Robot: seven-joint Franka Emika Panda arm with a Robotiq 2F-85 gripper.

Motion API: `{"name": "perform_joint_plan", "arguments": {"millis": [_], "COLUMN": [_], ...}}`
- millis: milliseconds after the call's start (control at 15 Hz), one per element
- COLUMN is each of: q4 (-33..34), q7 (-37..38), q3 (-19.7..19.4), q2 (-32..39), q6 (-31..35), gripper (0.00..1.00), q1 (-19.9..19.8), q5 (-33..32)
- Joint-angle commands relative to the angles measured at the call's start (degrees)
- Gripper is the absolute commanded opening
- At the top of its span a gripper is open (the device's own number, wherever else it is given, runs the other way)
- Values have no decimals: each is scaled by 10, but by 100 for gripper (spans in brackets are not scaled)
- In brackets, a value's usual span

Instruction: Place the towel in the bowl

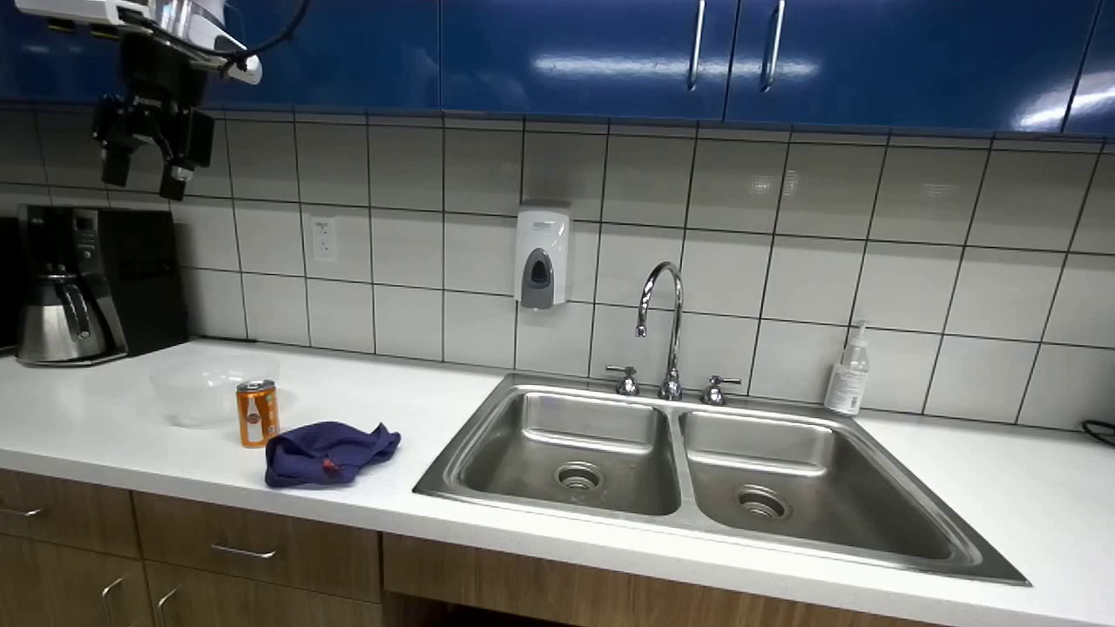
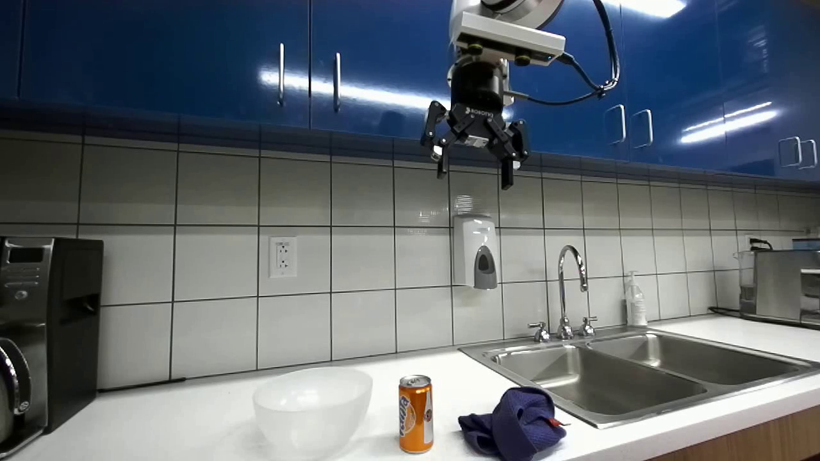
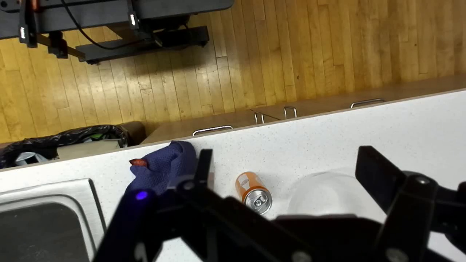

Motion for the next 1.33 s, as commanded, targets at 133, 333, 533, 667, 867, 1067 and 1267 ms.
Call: {"name": "perform_joint_plan", "arguments": {"millis": [133,333,533,667,867,1067,1267], "q4": [1,1,-8,-24,-53,-80,-100], "q7": [0,0,10,16,15,19,27], "q3": [0,0,4,9,16,22,24], "q2": [0,0,-4,-13,-22,-25,-21], "q6": [-1,-1,0,8,25,51,79], "gripper": [100,100,100,100,100,100,100], "q1": [0,0,2,4,6,6,3], "q5": [0,0,0,-4,-16,-36,-61]}}
